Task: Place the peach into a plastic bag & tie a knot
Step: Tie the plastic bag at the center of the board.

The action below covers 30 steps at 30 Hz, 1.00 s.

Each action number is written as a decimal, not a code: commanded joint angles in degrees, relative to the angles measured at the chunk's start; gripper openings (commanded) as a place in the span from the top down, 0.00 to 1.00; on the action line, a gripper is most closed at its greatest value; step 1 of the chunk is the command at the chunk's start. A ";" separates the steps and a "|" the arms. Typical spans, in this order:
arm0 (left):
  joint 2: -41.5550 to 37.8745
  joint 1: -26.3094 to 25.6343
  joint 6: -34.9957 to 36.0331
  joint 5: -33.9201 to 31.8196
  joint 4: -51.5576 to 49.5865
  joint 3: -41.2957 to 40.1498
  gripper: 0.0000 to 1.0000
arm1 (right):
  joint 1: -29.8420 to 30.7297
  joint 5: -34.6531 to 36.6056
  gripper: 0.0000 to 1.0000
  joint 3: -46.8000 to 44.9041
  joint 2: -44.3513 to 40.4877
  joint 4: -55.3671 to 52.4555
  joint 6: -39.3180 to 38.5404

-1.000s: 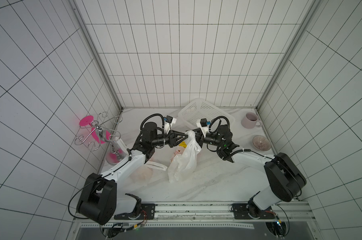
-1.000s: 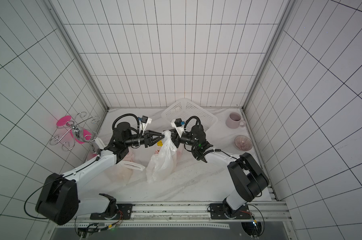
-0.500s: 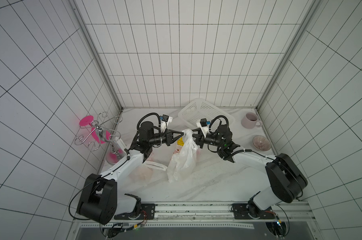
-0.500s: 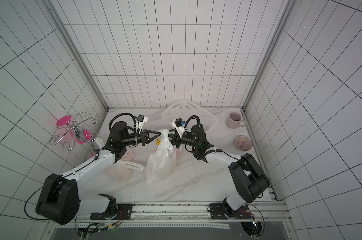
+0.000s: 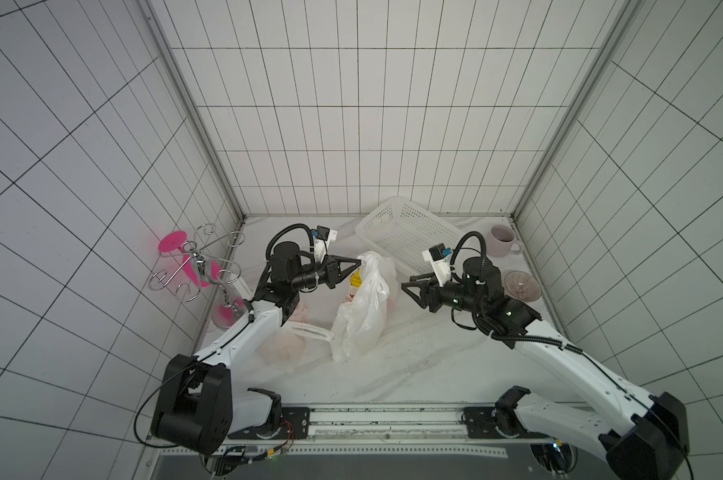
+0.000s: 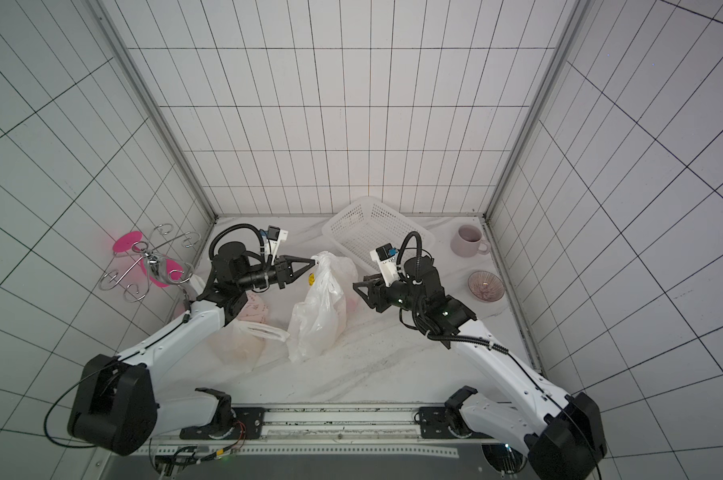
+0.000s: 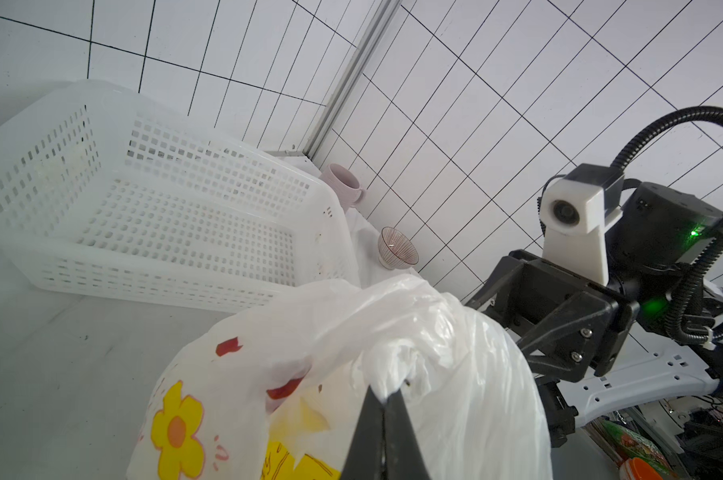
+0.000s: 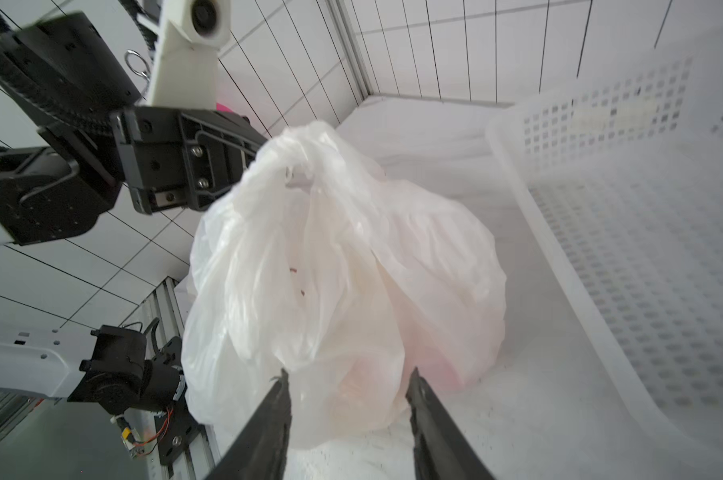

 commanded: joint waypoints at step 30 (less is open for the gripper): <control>-0.41 -1.69 2.29 -1.02 -1.89 0.91 1.00 | 7.93 0.31 0.63 22.71 15.34 -9.96 4.47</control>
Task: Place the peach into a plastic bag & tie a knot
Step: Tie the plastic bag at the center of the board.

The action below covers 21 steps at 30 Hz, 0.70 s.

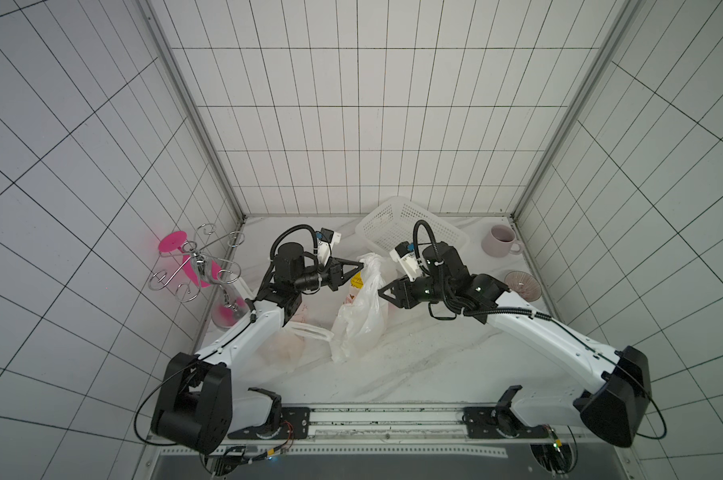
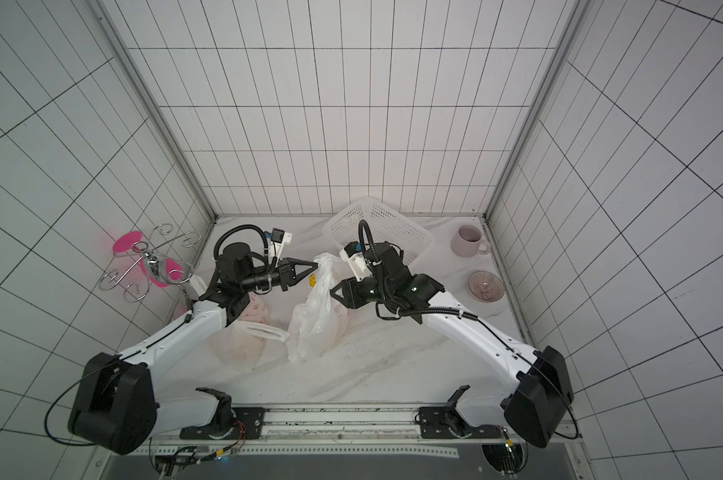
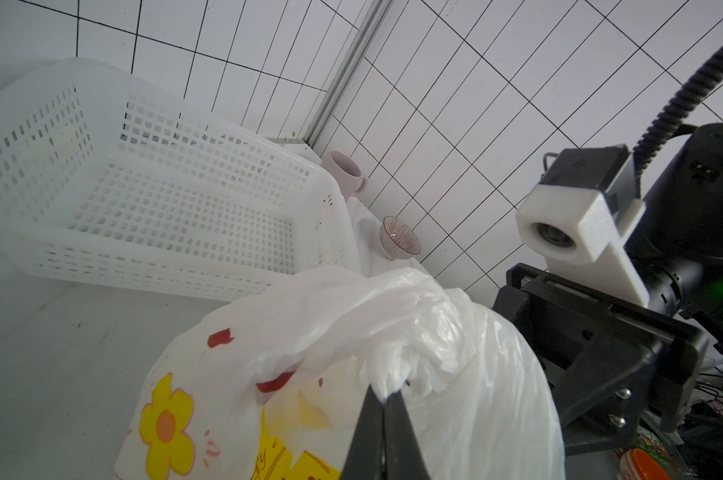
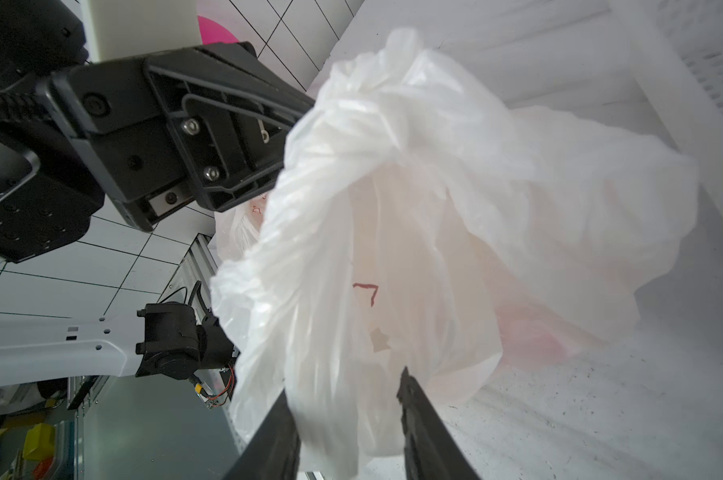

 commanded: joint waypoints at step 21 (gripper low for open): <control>-5.78 10.37 -0.36 -9.10 -21.28 3.48 1.00 | -14.94 17.52 1.00 -8.84 -10.14 -21.67 9.38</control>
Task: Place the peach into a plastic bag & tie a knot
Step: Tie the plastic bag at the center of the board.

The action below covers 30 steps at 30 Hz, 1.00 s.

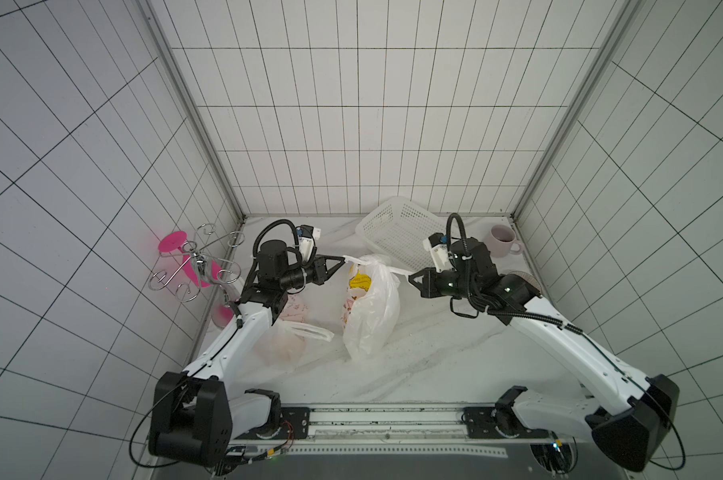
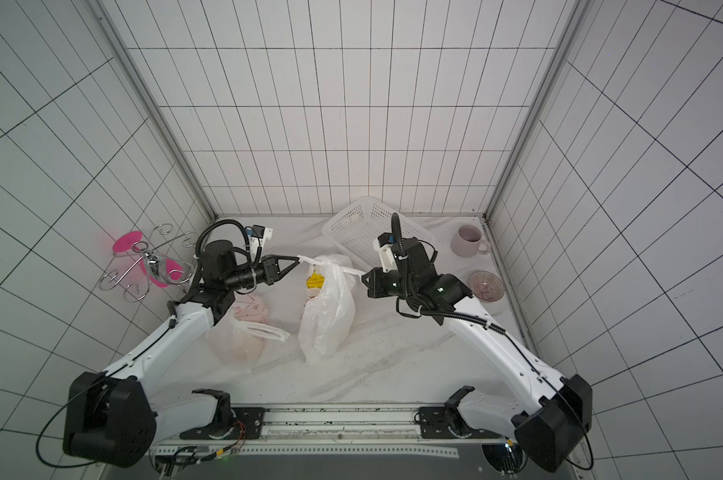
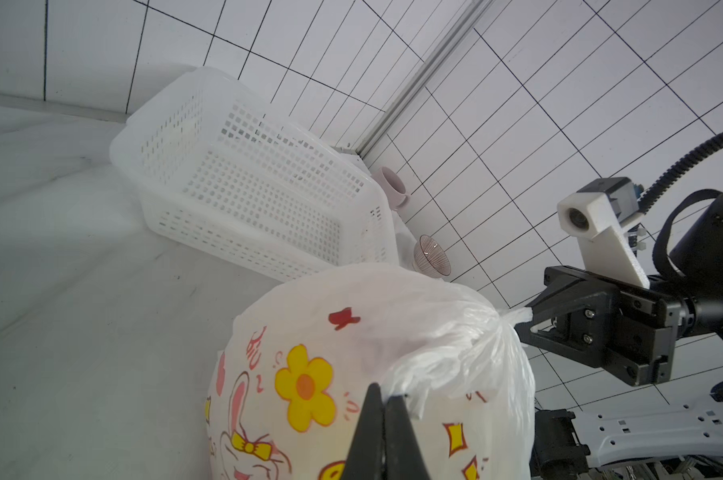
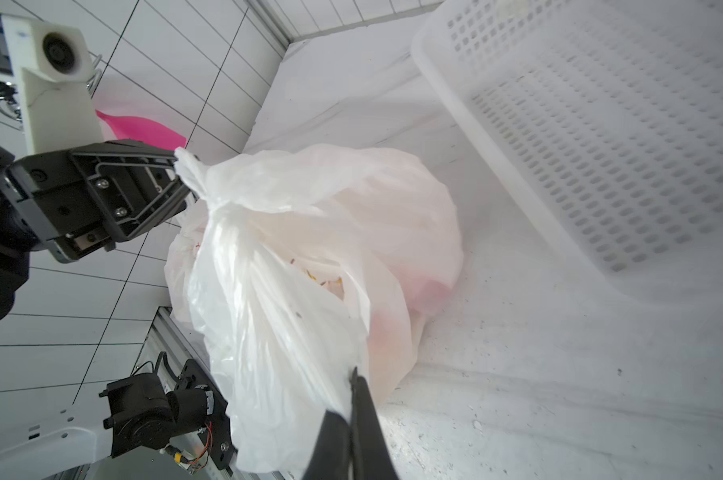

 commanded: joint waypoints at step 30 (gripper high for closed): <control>-2.00 2.54 10.90 -27.75 -22.77 7.50 0.27 | -14.40 -9.00 0.26 -3.57 -3.29 -4.03 -4.76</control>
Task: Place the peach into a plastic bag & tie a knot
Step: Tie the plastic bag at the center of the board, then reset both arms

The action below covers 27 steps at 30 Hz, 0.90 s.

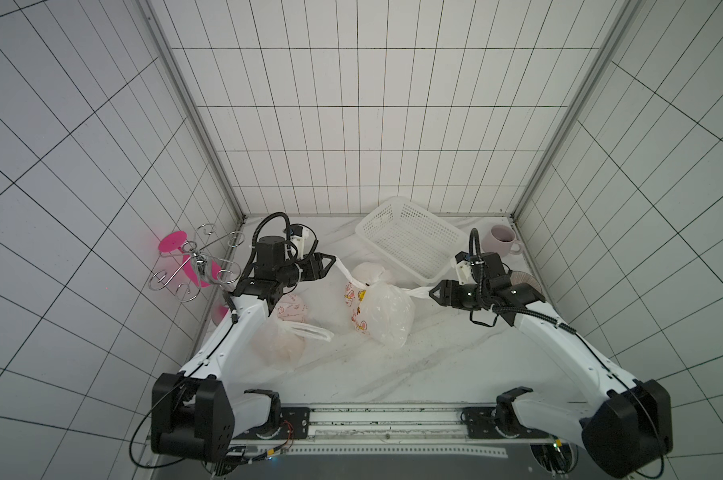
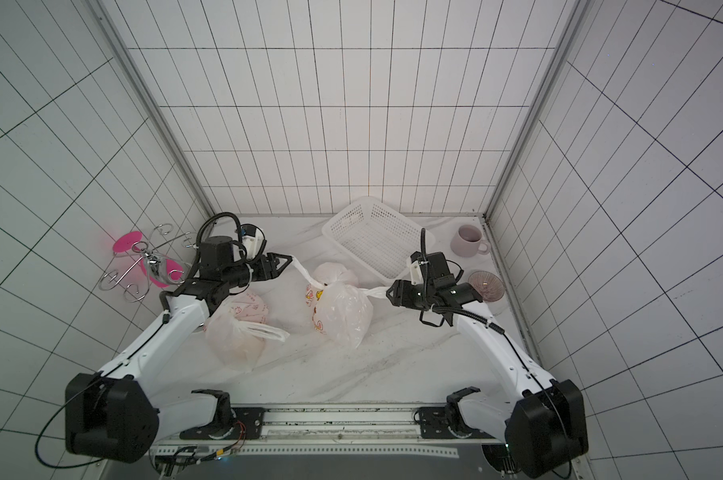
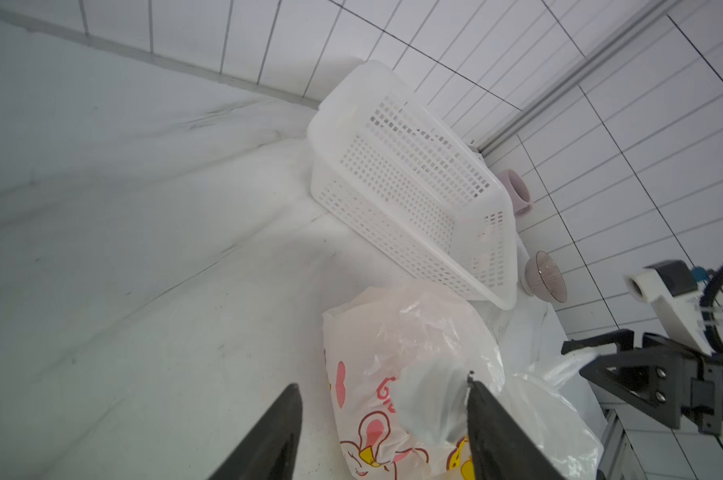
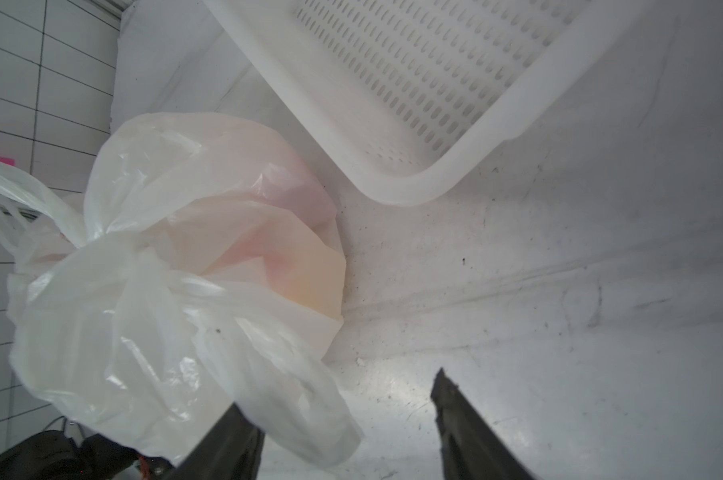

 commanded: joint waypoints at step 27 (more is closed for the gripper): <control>0.41 -0.45 12.50 -56.68 50.05 -28.26 0.02 | -15.23 43.62 0.01 -29.61 8.14 69.78 -19.73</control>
